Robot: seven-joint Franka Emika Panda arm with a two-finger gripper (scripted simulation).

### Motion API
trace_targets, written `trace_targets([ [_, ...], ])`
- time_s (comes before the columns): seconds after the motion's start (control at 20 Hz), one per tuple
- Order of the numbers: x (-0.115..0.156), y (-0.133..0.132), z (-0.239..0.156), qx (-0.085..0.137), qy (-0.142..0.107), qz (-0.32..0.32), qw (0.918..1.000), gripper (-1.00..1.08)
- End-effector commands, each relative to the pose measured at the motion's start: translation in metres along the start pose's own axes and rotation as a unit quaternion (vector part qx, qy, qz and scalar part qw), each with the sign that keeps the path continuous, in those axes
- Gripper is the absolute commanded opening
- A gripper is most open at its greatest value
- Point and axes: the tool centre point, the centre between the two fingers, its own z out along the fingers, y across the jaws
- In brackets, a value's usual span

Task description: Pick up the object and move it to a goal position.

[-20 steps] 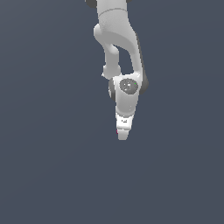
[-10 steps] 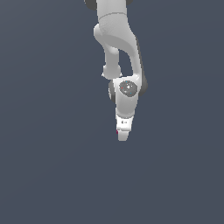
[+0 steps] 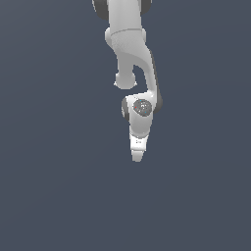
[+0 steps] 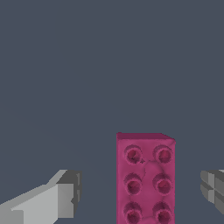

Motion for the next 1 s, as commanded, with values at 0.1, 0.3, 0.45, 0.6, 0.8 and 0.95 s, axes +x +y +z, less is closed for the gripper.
trace_targets([
  [0.1,0.000,0.001,0.002,-0.001,0.000,0.000,1.0000,-1.00],
  [0.3,0.000,0.001,0.002,-0.001,0.000,0.000,1.0000,-1.00],
  [0.45,0.000,0.001,0.002,-0.001,0.000,0.000,1.0000,-1.00],
  [0.6,0.000,0.001,0.002,-0.001,0.000,0.000,1.0000,-1.00],
  [0.8,-0.004,0.003,-0.006,-0.001,0.000,0.000,1.0000,-1.00],
  [0.95,-0.009,0.006,-0.019,-0.001,0.000,0.000,1.0000,-1.00],
])
